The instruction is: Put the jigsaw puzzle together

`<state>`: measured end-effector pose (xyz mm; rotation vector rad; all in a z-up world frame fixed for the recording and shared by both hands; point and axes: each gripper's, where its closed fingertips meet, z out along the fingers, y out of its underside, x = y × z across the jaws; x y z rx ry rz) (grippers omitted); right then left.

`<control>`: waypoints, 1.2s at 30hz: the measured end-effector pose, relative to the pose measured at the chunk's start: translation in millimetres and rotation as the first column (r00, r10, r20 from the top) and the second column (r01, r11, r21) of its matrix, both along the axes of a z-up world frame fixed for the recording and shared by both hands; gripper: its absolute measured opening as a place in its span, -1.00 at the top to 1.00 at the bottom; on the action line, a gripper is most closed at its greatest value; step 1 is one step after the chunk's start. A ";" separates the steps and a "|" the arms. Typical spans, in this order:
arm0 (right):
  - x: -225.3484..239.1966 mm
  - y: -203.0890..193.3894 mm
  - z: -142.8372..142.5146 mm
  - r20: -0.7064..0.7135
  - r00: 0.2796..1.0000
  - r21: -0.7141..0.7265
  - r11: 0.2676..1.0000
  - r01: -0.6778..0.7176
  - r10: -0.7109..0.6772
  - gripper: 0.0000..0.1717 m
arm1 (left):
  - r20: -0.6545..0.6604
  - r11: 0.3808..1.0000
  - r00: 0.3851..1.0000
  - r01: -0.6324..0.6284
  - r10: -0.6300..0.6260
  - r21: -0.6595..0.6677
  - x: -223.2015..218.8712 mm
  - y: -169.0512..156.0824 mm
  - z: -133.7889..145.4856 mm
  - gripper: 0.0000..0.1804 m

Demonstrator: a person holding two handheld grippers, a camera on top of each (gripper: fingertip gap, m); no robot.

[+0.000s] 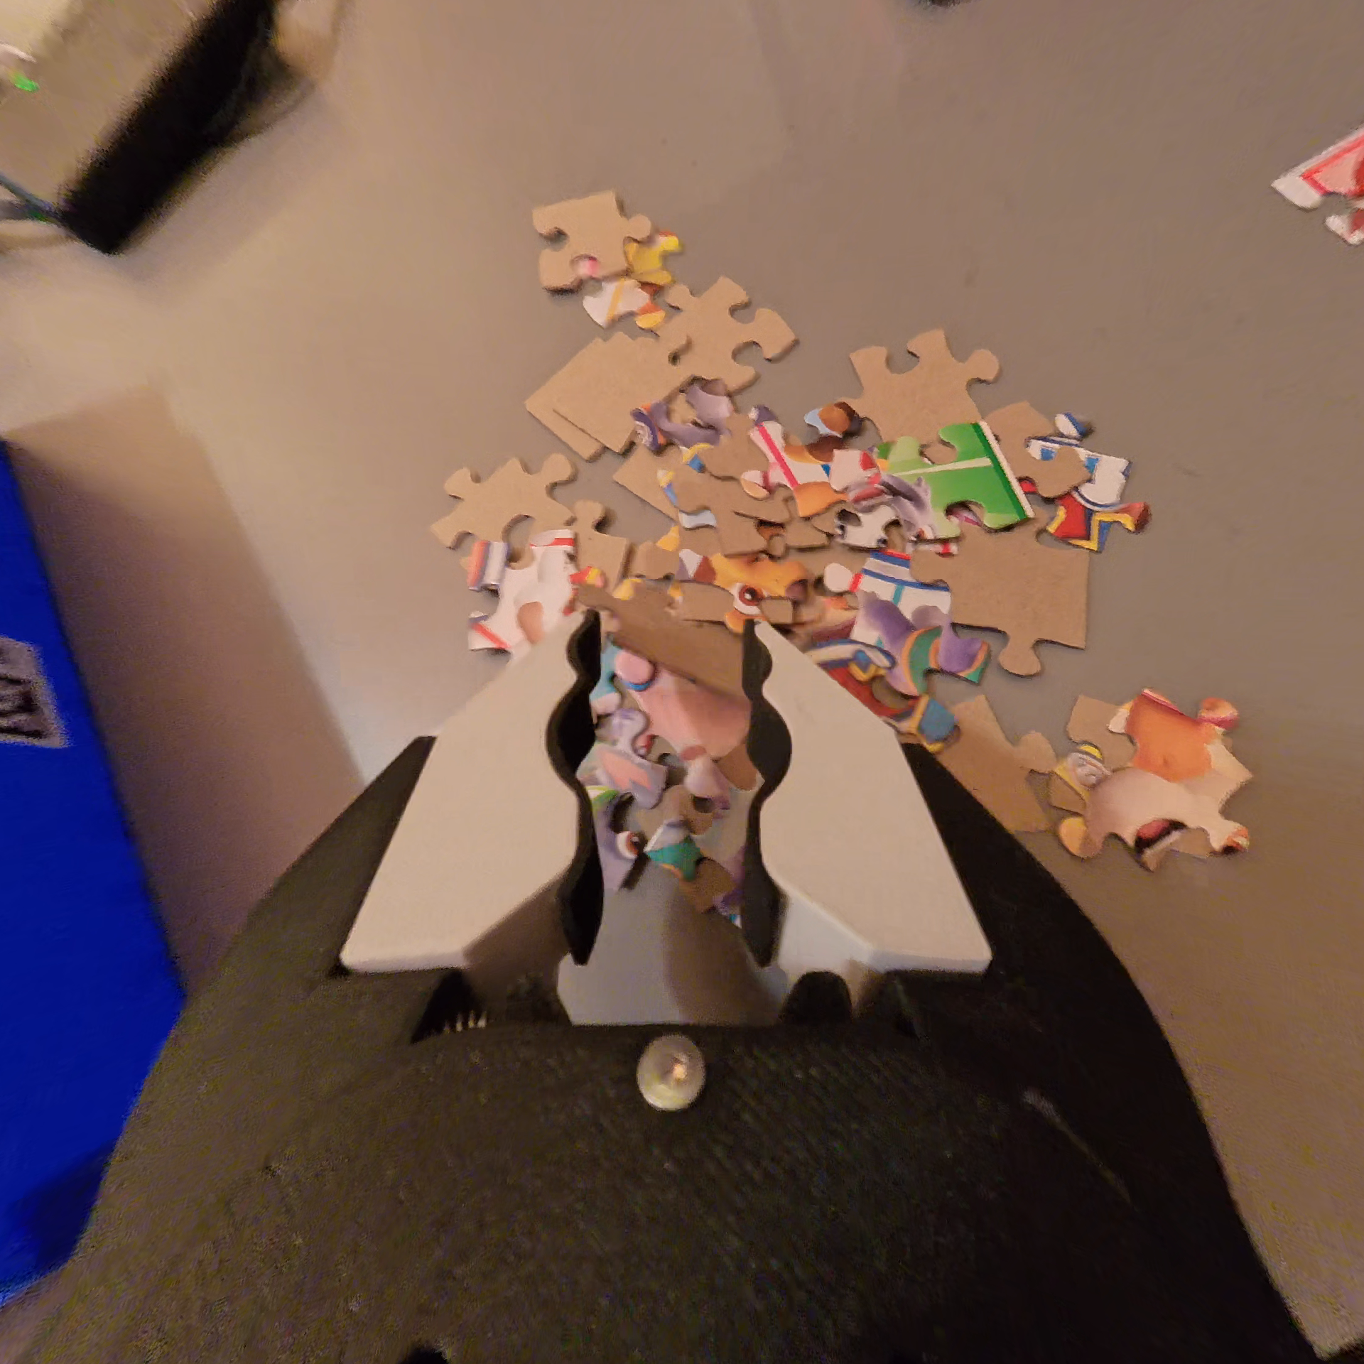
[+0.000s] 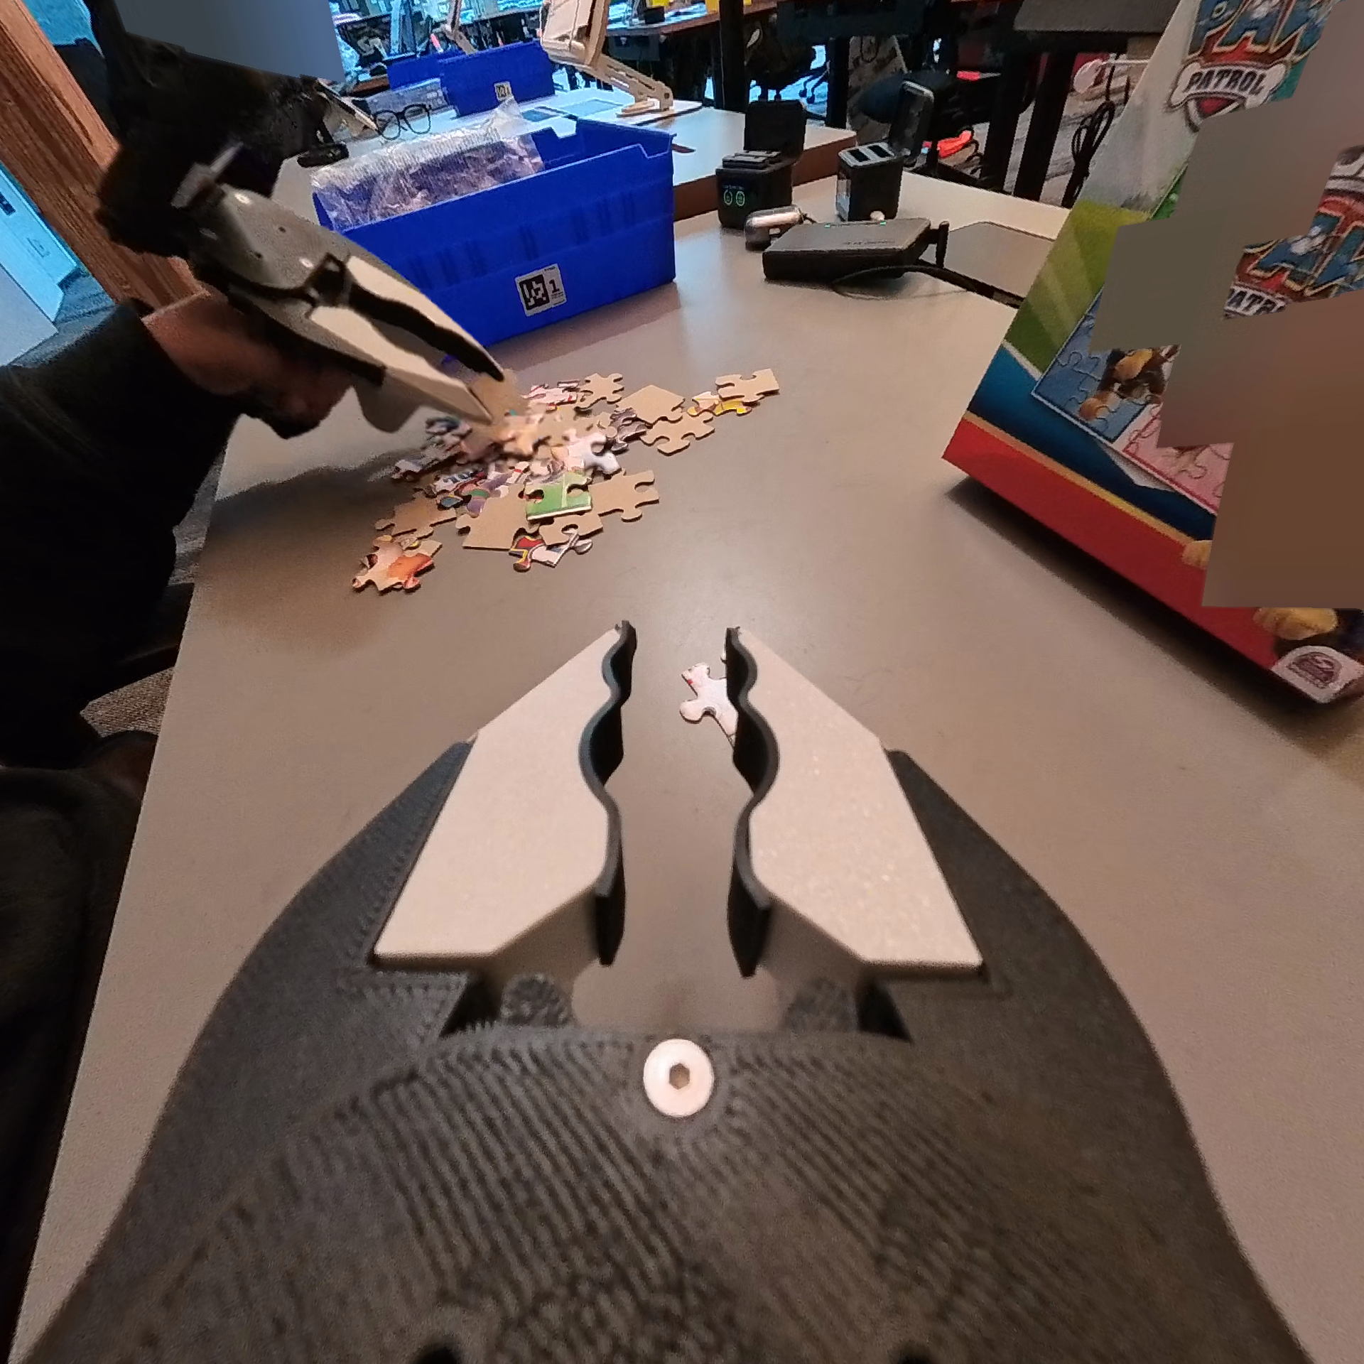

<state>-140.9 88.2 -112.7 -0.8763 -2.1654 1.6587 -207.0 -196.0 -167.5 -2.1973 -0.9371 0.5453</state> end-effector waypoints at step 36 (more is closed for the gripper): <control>0.6 -1.4 -2.7 -0.005 1.000 0.027 1.000 -0.003 0.003 0.73 | 0.087 0.991 0.993 -0.093 0.085 0.095 3.3 -8.8 13.3 1.00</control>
